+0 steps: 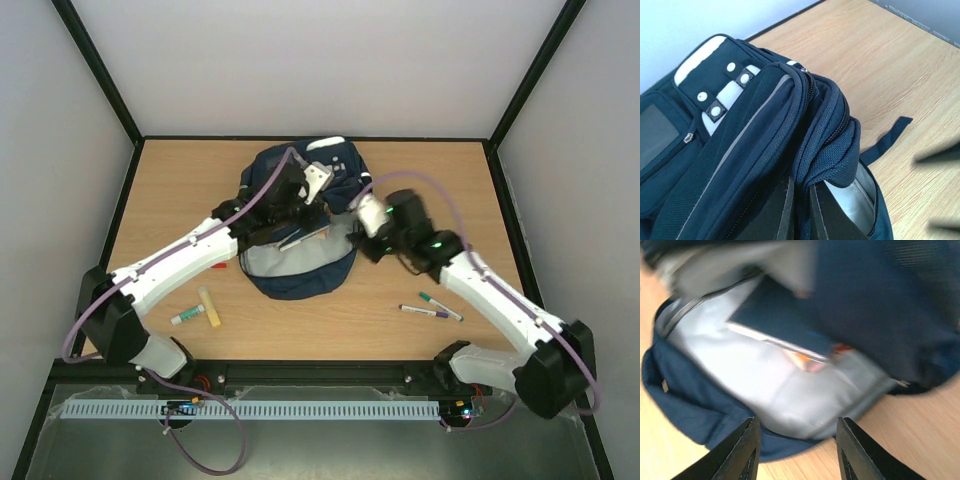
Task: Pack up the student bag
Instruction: Zip the student bag at the center of the board.
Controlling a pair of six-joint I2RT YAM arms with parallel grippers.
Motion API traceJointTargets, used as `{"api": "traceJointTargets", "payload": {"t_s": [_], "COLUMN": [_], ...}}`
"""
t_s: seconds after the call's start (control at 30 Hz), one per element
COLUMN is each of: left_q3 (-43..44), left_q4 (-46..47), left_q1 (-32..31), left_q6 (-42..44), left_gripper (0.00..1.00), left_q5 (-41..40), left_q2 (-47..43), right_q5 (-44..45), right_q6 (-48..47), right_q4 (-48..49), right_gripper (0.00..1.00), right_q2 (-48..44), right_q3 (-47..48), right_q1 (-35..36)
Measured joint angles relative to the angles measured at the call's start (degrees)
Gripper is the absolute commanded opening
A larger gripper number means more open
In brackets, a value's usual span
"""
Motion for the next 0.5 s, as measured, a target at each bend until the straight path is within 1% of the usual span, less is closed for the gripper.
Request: {"api": "traceJointTargets", "payload": {"t_s": [0.1, 0.23, 0.37, 0.43, 0.5], "left_q3": [0.0, 0.5, 0.6, 0.6, 0.9], "left_q4": [0.9, 1.2, 1.8, 2.3, 2.5], "left_q1": [-0.5, -3.5, -7.3, -9.1, -10.8], "left_q6": [0.1, 0.1, -0.1, -0.5, -0.9], "left_gripper": [0.02, 0.02, 0.02, 0.02, 0.02], "left_q5": [0.3, 1.0, 0.2, -0.6, -1.7], "left_q2": [3.1, 8.8, 13.4, 15.5, 17.6], "right_q5": [-5.1, -9.7, -12.5, -12.3, -12.3], "right_q6": [4.2, 10.3, 16.1, 18.0, 18.8], "right_q4": [-1.5, -1.0, 1.2, 1.8, 2.3], "right_gripper": [0.42, 0.41, 0.42, 0.42, 0.43], "right_q2": [-4.1, -8.0, -7.4, -5.9, -5.4], "right_q3": [0.0, -0.7, -3.0, -3.5, -4.1], "right_q1": [-10.8, -21.0, -30.8, -34.5, -35.8]}}
